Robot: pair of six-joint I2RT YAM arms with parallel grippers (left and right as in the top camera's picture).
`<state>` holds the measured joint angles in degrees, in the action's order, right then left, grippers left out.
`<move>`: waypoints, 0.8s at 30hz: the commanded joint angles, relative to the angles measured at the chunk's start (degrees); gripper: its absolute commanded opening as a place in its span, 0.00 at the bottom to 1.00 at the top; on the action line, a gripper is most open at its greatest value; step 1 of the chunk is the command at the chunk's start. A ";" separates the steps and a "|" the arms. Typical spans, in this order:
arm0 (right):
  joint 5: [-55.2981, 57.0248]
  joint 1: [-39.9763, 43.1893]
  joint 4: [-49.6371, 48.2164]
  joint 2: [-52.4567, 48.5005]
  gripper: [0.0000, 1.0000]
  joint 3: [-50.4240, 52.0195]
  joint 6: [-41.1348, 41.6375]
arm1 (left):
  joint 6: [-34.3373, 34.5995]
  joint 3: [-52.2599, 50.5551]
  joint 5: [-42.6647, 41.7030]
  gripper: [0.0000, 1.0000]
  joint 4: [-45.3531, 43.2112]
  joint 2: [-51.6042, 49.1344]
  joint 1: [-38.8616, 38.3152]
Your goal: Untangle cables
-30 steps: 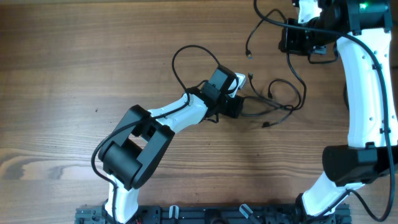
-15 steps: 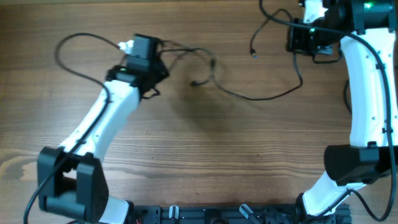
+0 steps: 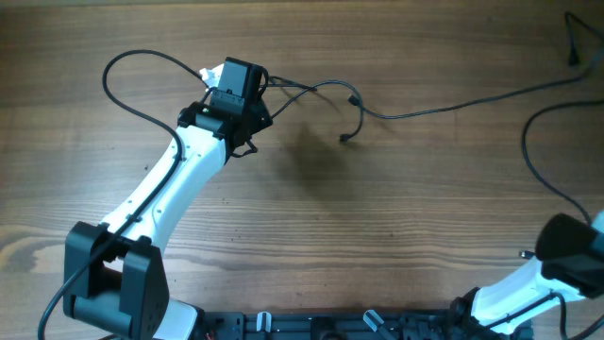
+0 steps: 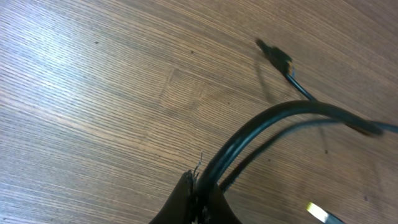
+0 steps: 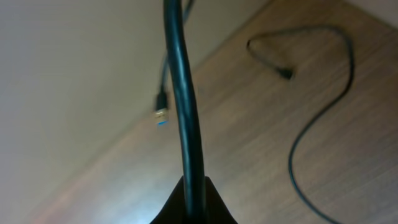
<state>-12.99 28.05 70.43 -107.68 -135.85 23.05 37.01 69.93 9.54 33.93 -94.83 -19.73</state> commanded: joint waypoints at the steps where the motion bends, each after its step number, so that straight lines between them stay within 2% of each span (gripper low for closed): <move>1: -9.97 4.81 -0.55 0.22 0.04 -1.70 2.21 | 0.81 -0.17 3.23 0.04 -0.07 0.22 0.28; 7: -7.80 4.98 0.04 0.20 0.04 -1.70 -2.97 | 0.81 -0.24 9.16 0.04 -0.26 0.22 0.39; 13: -4.92 3.04 -1.51 -1.79 0.04 -1.64 -5.49 | 0.96 -0.24 5.27 0.04 -0.44 0.22 -1.05; 23: -5.01 1.20 -6.34 -19.28 0.04 -1.53 -4.79 | 0.98 -0.28 5.01 0.04 -0.42 0.22 -2.54; 24: -5.01 1.33 -6.47 -21.09 0.13 -1.49 -4.81 | 1.01 -0.28 4.85 0.04 -0.46 0.22 -2.60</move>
<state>-18.20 29.43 64.49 -125.34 -136.68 18.76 37.23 69.91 14.90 33.69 -94.83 -21.82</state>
